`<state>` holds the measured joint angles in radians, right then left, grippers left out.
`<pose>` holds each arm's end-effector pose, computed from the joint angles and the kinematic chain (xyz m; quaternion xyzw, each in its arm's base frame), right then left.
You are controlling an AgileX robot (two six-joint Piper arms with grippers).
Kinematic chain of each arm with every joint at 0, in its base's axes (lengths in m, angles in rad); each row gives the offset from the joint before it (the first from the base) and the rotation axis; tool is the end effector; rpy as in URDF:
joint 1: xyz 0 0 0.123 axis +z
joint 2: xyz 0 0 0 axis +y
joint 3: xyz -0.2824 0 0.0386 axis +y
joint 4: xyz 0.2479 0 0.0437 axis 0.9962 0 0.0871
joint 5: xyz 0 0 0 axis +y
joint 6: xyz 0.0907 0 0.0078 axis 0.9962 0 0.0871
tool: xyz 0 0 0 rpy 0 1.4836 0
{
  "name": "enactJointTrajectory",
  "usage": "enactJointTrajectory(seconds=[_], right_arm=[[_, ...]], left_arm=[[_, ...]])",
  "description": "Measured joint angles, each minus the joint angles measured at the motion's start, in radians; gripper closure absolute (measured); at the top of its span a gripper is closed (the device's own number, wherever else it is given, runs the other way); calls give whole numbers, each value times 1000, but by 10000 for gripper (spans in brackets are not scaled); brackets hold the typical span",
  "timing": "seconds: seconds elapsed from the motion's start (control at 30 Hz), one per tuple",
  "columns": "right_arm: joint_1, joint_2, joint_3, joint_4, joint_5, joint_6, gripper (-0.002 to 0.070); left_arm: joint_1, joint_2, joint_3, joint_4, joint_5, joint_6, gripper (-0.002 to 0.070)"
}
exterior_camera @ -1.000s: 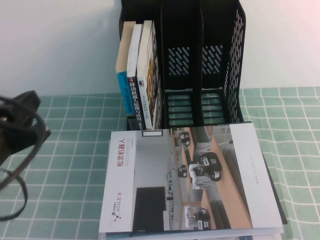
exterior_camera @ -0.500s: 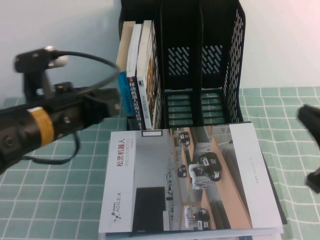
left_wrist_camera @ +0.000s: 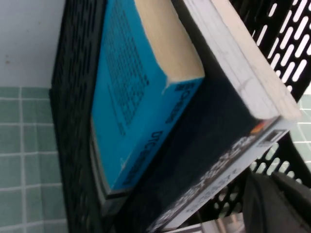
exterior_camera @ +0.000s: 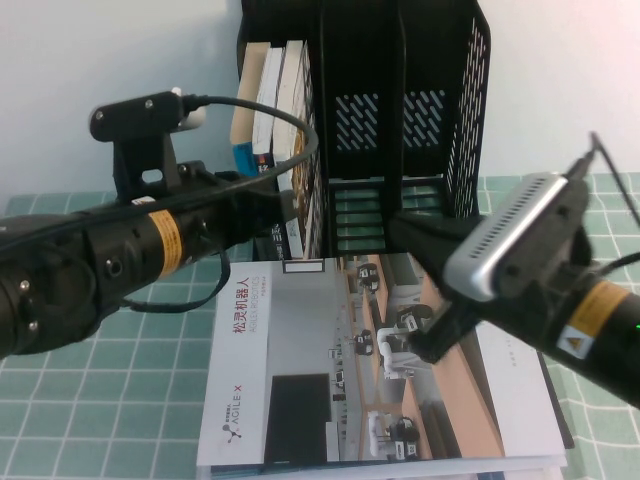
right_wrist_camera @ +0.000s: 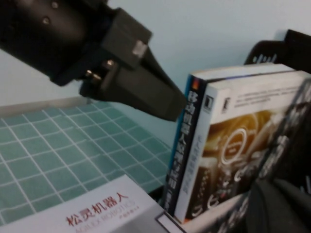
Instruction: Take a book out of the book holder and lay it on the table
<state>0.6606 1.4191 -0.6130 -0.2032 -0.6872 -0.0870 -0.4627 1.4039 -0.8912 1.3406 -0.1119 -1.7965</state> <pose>0.2209 0.1864 0.2555 -0.3550 0.6283 0.1878 0.6663 0.2748 -0.1480 0.2891 0.0323 0.8321 -0.2856 0.4743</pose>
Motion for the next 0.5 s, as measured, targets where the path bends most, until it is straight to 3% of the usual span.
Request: enactJointTrajectory(seconds=[0.37,0.5], right_arm=[[26,199,-106,12,-120,-13,678],[26,206,-106,18,-118,-19,678]], left_arm=[[0,101,-105,3,-131,-69,678],[11,109,-114,75,-168,-154,678]])
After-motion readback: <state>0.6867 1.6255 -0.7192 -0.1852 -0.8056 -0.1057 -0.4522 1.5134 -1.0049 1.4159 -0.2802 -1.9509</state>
